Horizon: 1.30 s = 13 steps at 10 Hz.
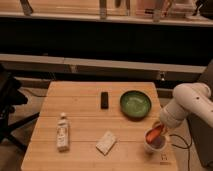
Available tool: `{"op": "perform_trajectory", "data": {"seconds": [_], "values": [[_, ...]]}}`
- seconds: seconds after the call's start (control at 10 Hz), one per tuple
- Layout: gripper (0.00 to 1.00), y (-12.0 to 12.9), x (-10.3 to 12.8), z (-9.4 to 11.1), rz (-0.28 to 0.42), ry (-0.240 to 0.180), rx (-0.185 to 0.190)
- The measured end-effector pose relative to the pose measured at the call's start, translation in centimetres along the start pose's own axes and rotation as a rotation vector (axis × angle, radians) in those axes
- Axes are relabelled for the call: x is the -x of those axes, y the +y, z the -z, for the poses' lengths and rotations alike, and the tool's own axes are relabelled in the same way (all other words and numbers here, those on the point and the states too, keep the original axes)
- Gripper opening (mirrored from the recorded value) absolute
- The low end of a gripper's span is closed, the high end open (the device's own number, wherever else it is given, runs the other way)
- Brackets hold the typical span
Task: Place the pepper in the ceramic cup
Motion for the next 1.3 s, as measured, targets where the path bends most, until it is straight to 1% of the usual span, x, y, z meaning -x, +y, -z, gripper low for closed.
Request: {"op": "perform_trajectory", "data": {"seconds": [0.2,0.3,0.4,0.5,0.7,0.9,1.0,1.1,1.2,1.3], "values": [[0.06,0.05,0.02,-0.04,0.004,0.001,0.001],[0.13,0.07,0.0,-0.03,0.006,0.002,0.001],[0.23,0.08,-0.02,0.01,0.008,0.003,0.002],[0.28,0.13,-0.02,0.01,0.01,0.004,0.004],[0.29,0.18,-0.02,0.02,0.014,0.004,0.006],[0.24,0.22,-0.02,0.05,0.016,0.007,0.008],[0.23,0.24,-0.03,0.05,0.018,0.008,0.009],[0.26,0.27,-0.03,0.06,0.021,0.008,0.01],[0.32,0.29,-0.03,0.08,0.024,0.009,0.011],[0.34,0.32,-0.03,0.08,0.026,0.009,0.011]]}}
